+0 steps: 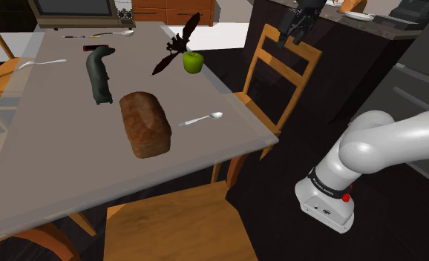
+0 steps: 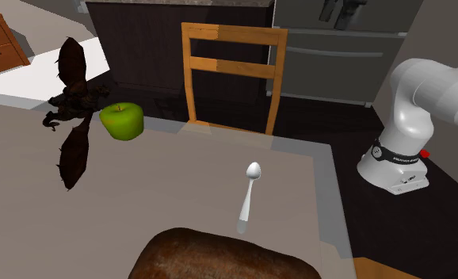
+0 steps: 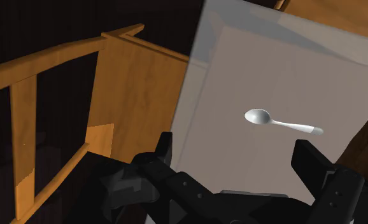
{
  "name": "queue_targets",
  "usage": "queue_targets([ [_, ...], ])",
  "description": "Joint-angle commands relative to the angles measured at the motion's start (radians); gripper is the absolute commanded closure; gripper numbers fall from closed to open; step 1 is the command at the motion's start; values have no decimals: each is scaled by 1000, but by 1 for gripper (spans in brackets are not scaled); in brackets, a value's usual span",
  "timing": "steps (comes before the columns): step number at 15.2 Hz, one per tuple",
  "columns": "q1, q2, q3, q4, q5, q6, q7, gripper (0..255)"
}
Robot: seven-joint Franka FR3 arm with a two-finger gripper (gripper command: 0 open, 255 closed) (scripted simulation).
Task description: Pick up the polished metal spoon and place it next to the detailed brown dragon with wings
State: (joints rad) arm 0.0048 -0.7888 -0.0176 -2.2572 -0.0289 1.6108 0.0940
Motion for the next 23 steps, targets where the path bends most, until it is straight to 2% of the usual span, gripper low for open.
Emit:
queue_targets([
  [1,0,0,0,0,0,0,0,0],
  [7,7,1,46,-195,31,231,76,0],
  [12,14,56,90,-319,56,440,139,0],
  [17,20,167,140,-402,75,665,207,0],
  [23,6,373,213,-440,69,944,304,0],
])
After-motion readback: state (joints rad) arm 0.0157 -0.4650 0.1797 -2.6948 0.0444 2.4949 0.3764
